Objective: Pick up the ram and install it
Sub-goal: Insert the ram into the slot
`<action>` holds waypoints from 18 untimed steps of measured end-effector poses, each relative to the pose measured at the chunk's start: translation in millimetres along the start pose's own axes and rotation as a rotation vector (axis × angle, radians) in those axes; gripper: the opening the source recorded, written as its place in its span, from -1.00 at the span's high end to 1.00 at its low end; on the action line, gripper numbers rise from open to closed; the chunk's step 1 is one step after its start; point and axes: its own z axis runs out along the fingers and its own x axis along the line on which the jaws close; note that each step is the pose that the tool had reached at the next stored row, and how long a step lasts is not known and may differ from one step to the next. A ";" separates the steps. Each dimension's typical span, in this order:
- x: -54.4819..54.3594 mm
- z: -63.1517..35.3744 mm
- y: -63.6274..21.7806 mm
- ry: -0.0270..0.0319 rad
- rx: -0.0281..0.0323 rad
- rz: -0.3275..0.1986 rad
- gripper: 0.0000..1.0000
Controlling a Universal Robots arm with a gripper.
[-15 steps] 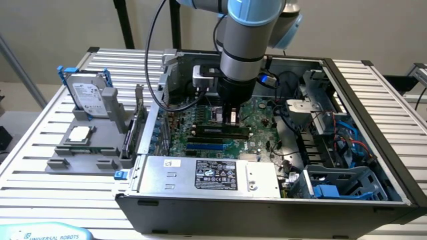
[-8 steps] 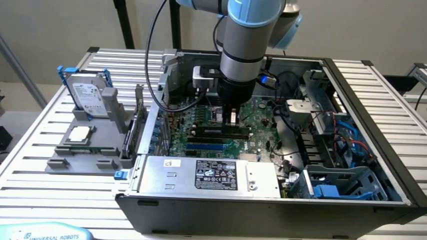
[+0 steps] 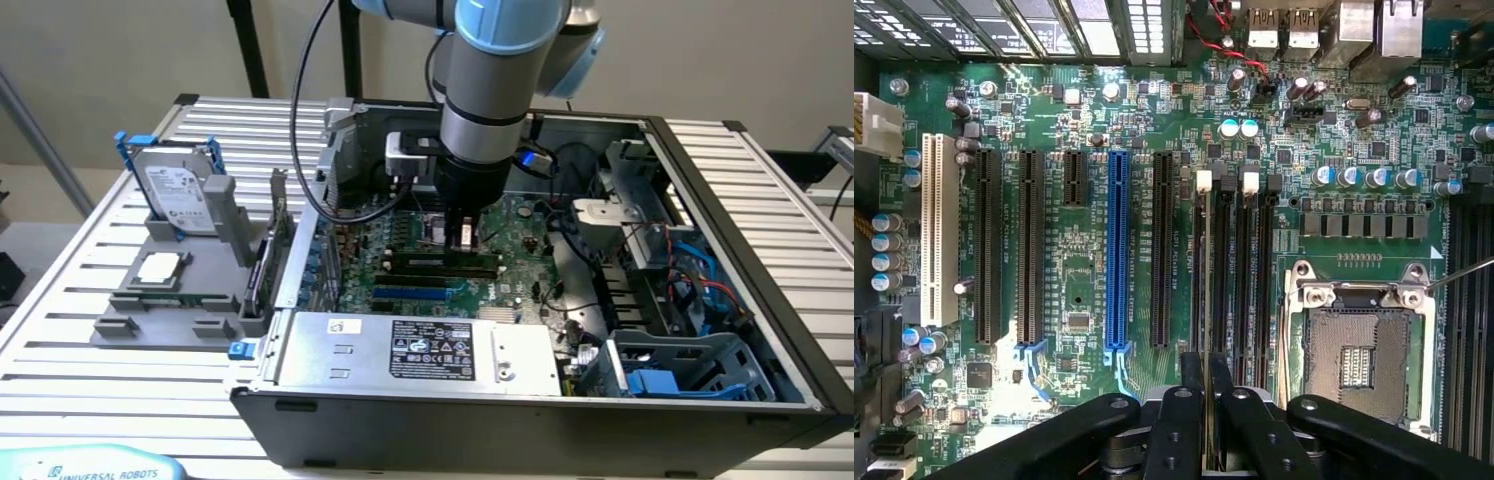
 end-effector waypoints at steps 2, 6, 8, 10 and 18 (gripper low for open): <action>-0.1 0.9 -0.1 -0.0001 0.0000 0.000 0.73; 0.0 2.7 -0.1 0.0010 0.0000 0.000 0.73; 0.0 2.7 -0.1 0.0012 -0.0001 0.000 0.73; 0.0 2.8 -0.1 0.0009 0.0000 0.000 0.58; -0.4 -18.2 0.8 0.0011 -0.0059 0.000 0.44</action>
